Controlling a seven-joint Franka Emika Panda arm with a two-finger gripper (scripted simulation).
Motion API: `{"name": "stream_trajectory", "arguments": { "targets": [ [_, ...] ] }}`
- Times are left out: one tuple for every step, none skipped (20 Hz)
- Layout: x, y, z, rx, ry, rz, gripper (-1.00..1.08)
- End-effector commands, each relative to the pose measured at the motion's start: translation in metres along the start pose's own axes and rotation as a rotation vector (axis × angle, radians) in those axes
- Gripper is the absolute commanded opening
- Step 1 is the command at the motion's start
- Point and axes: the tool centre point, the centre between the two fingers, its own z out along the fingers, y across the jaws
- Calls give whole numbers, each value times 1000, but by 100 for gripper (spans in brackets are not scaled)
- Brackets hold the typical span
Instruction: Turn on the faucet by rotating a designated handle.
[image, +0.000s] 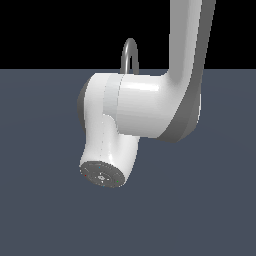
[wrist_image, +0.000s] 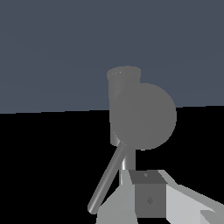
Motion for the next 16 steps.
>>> {"name": "stream_trajectory", "arguments": {
  "targets": [
    [3,-6,0,8,1,-2,-100],
    [7,-10,1,10,1,-5,-100],
    [10,-14,1,11,2,-7,-100],
    [13,-17,1,12,2,-10,-100],
    [16,-21,1,13,3,-12,-100],
    [20,-25,1,14,4,-15,-100],
    [23,-29,2,15,4,-17,-100],
    [26,-33,2,16,5,-20,-100],
    [29,-36,2,18,5,-22,-100],
    [33,-40,2,19,6,-25,-100],
    [36,-44,2,20,6,-27,-100],
    [39,-48,3,21,7,-29,-100],
    [42,-52,3,22,7,-32,-100],
    [45,-56,3,23,8,-34,-100],
    [49,-59,3,25,8,-37,-100],
    [49,-59,3,25,8,-37,-100]
  ]
}}
